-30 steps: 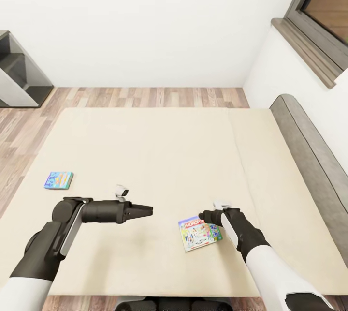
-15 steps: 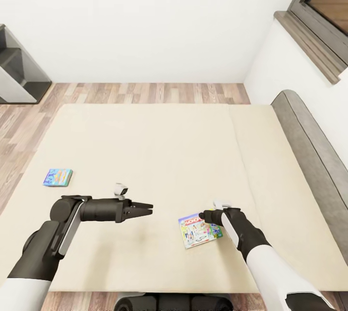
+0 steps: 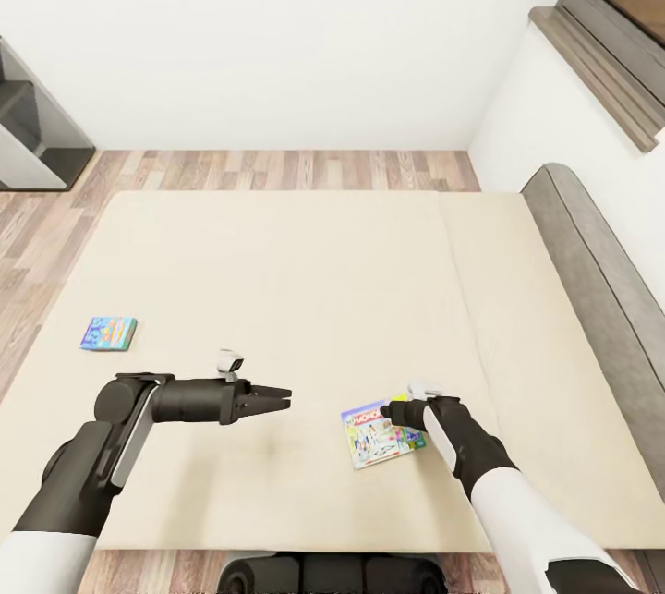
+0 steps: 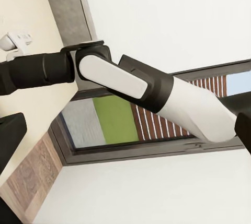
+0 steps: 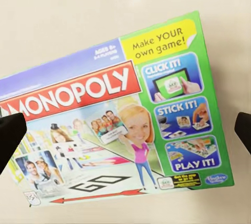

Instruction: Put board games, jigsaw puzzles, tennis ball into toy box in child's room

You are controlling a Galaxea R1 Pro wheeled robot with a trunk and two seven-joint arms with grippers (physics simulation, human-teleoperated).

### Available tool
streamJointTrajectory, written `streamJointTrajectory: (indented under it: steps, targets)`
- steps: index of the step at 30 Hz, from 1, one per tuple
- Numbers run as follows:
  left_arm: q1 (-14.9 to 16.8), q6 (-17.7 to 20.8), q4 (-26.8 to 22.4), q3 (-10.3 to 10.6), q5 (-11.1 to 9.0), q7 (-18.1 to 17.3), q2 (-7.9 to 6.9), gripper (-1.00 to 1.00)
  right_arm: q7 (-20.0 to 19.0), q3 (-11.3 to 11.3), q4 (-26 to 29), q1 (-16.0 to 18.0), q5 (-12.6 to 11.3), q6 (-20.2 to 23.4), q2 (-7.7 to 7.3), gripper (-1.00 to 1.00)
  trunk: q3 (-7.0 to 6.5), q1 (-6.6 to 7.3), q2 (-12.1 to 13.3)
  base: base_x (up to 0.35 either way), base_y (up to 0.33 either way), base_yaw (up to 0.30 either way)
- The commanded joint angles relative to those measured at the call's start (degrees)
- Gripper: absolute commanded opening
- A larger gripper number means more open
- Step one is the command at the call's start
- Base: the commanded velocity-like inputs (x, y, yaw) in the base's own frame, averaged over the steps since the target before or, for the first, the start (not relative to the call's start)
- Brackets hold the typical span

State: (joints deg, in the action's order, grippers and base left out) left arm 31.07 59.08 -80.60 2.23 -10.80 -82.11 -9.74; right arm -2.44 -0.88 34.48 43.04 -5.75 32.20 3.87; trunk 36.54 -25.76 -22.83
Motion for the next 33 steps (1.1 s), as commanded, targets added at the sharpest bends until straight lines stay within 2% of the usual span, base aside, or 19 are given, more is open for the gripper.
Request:
streamJointTrajectory:
  steps: [1,22,33]
  targets:
    - [0.0,0.6,0.0,0.1,-0.2,-0.1,-0.06,1.0,0.2,-0.1,0.1,0.0,-0.6,0.2,-0.03,1.0,0.16,-0.03,-0.1,0.0,0.0,0.0]
    - [0.0,0.4,0.0,0.2,0.2,0.2,0.09,1.0,0.1,0.3,0.2,0.0,-0.6,0.3,-0.4,1.0,0.46,-0.03,-0.1,0.0,0.0,0.0]
    - [0.0,0.3,0.0,0.0,0.2,0.2,-0.25,1.0,1.1,-0.1,5.5,-0.1,-0.7,1.7,-0.05,1.0,0.46,-0.03,-0.1,0.0,0.0,0.0]
